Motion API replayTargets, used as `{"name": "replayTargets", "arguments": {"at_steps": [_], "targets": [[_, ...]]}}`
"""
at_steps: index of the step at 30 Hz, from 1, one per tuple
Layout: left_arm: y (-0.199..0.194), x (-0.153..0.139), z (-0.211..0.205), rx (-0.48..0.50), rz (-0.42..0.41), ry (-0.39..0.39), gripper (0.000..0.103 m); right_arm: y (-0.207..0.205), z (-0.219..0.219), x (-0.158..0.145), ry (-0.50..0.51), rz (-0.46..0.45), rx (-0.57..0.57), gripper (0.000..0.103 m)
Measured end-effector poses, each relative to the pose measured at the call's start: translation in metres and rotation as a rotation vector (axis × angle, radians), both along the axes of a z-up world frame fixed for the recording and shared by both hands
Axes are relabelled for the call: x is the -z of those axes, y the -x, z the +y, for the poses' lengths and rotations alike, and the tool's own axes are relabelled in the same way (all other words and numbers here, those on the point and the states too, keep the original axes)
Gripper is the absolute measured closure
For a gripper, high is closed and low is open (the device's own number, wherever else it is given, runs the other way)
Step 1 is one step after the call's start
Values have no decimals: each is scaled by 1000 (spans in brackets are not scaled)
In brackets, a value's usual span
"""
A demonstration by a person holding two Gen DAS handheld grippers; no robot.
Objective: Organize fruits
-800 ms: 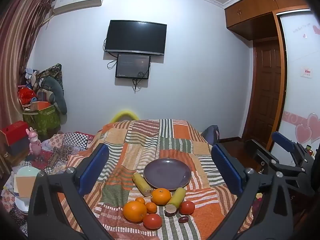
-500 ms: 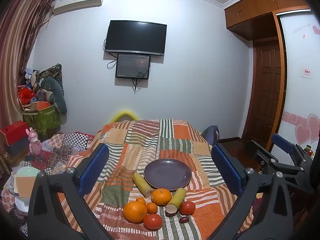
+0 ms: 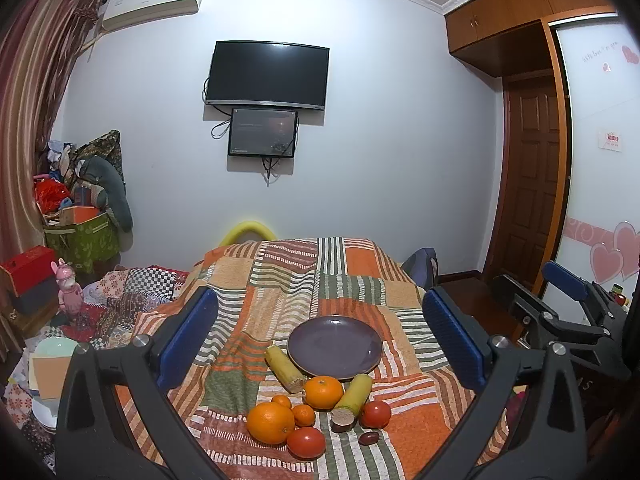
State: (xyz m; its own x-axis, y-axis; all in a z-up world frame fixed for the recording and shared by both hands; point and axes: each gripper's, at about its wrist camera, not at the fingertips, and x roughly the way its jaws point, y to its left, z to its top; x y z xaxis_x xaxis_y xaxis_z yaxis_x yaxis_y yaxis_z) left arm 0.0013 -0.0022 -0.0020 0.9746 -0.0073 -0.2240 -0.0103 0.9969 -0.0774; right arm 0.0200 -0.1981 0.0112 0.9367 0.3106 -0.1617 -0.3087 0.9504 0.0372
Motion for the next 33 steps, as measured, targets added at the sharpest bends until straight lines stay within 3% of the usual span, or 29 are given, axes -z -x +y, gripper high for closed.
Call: {"name": "replayTargets", "arguments": {"at_steps": [33], "targets": [[-3, 2, -3, 7, 8, 1, 0, -1, 0, 4, -1, 0, -2, 0]]}}
